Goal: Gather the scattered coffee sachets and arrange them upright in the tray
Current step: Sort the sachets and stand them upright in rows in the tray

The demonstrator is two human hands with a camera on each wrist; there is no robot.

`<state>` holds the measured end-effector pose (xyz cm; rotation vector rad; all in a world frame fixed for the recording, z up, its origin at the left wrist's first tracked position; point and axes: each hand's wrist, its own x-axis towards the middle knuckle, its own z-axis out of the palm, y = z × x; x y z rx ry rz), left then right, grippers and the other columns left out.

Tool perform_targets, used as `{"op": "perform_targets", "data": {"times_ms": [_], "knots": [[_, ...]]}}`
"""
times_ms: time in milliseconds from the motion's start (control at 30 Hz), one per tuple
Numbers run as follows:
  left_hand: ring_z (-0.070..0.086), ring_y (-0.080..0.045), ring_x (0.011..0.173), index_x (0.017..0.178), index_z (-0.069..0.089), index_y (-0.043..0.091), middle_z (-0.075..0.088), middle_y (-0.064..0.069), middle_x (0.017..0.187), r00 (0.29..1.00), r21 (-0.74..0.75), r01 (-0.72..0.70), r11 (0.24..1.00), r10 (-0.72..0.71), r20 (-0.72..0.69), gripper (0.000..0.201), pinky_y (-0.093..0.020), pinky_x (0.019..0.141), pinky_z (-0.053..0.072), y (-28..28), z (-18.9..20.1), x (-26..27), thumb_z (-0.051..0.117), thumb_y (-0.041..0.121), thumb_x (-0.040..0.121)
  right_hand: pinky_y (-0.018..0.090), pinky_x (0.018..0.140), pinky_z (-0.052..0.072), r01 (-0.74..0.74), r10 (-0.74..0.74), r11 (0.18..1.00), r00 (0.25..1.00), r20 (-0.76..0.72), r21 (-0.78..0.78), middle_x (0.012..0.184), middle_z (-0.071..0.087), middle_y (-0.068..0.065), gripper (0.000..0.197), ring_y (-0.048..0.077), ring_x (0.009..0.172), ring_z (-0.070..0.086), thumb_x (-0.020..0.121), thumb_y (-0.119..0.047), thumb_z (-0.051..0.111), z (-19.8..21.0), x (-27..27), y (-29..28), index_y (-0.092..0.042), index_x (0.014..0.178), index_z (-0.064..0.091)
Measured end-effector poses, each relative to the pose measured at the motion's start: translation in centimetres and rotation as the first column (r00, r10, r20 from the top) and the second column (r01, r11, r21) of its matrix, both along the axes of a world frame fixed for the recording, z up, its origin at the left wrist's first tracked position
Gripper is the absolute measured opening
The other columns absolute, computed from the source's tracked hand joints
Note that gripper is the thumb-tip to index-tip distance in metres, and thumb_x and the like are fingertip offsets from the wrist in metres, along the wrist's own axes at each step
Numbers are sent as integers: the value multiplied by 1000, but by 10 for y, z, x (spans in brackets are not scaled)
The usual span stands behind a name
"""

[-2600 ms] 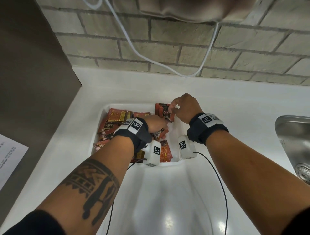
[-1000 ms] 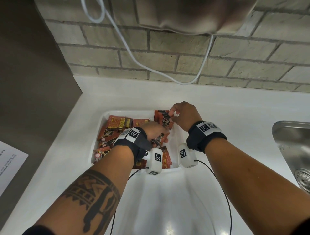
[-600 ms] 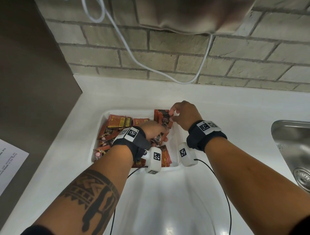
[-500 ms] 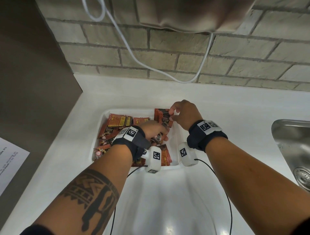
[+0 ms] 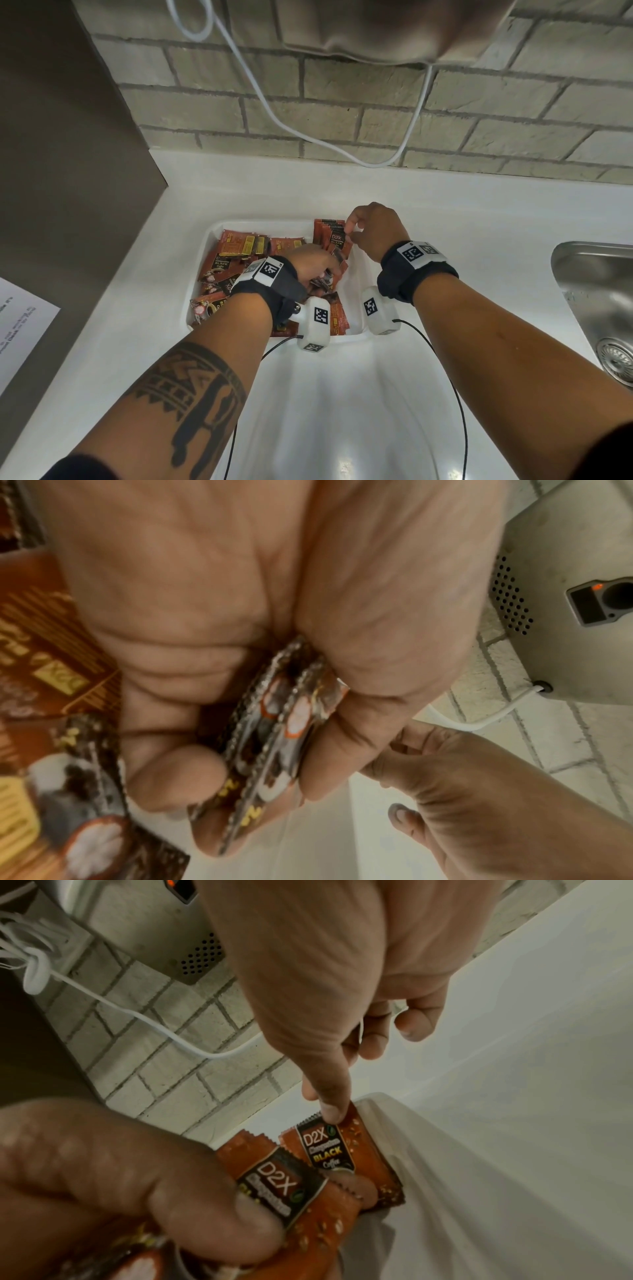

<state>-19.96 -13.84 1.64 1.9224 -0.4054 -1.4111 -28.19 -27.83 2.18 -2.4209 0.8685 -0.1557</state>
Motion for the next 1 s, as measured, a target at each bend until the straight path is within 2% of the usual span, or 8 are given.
{"op": "perform_targets", "data": {"times_ms": [300, 400, 467, 567, 667, 767, 900, 1000], "knots": [[59, -36, 100, 91, 67, 1, 58, -20, 113, 999, 5, 36, 999, -36, 5, 8, -45, 93, 53, -2, 0, 1, 61, 6, 93, 26, 72, 41, -9, 9, 1000, 1000, -15, -13, 97, 56, -5, 17, 14, 89, 57, 85, -14, 71, 1, 1, -1, -27, 77, 65], [61, -41, 109, 87, 69, 3, 60, -26, 123, 1000, -3, 15, 1000, -15, -14, 7, -48, 96, 52, -1, -3, 3, 63, 5, 91, 27, 72, 43, -7, 7, 1000, 1000, -13, -13, 96, 58, -4, 19, 17, 91, 60, 84, -14, 72, 0, 2, -1, -28, 75, 64], [62, -41, 111, 94, 68, 3, 61, -25, 124, 1000, -19, 0, 1000, 0, -13, 6, -51, 99, 52, 0, -5, 2, 64, 6, 90, 27, 74, 43, -9, 9, 1000, 1000, -9, -7, 98, 57, -3, 19, 17, 92, 60, 84, -13, 72, 0, 2, 0, -28, 75, 64], [65, -36, 99, 106, 61, 3, 63, -20, 113, 999, -66, -32, 997, 32, 2, 19, -53, 97, 54, 2, -12, 3, 67, 8, 89, 27, 75, 43, -16, 16, 1000, 1000, 4, -6, 101, 56, -2, 18, 16, 93, 59, 84, -15, 74, 1, 0, 1, -28, 77, 64], [65, -45, 109, 117, 64, -4, 65, -24, 121, 1000, -44, -16, 999, 15, -25, 31, -53, 94, 54, 5, -10, 5, 68, 8, 89, 25, 75, 41, -19, 19, 1000, 1000, 17, -2, 100, 55, -2, 17, 15, 91, 55, 84, -17, 75, 4, -3, 0, -30, 79, 64], [67, -41, 109, 119, 64, -1, 67, -24, 120, 998, -74, -25, 997, 21, -52, 30, -48, 90, 58, 12, -5, 7, 69, 7, 91, 23, 75, 38, -27, 28, 1000, 998, 49, -13, 92, 54, -8, 11, 10, 85, 53, 85, -21, 74, 10, -9, 2, -29, 82, 67], [71, -23, 85, 112, 68, 3, 73, -13, 101, 993, -272, -81, 959, 53, -107, 24, -30, 64, 60, 23, 5, 12, 72, 6, 89, 19, 69, 41, -133, 126, 985, 990, 69, 112, 86, 66, -13, 8, 2, 78, 58, 87, -31, 74, 25, -20, 12, -26, 92, 71], [70, -19, 89, 119, 67, 7, 73, -10, 103, 997, -393, -65, 917, 40, -71, 32, -27, 68, 59, 28, 11, 14, 74, 12, 88, 21, 74, 48, -161, 150, 962, 987, 65, 223, 87, 72, -8, 10, 7, 80, 64, 85, -28, 77, 33, -22, 15, -26, 92, 71]]}}
